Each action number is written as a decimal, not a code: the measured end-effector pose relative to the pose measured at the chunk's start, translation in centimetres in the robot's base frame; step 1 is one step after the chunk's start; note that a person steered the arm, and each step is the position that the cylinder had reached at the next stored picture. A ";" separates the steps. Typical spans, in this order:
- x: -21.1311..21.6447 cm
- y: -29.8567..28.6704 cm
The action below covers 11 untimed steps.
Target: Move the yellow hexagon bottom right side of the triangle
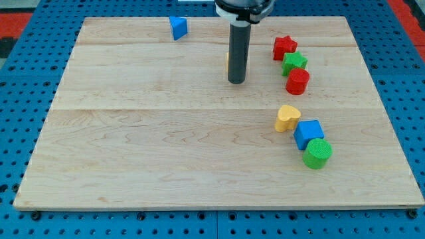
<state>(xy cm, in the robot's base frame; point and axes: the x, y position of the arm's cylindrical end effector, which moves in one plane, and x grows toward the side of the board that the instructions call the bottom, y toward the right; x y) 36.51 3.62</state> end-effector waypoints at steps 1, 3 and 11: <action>-3.2 -5.0; 0.9 -7.9; -11.0 -2.8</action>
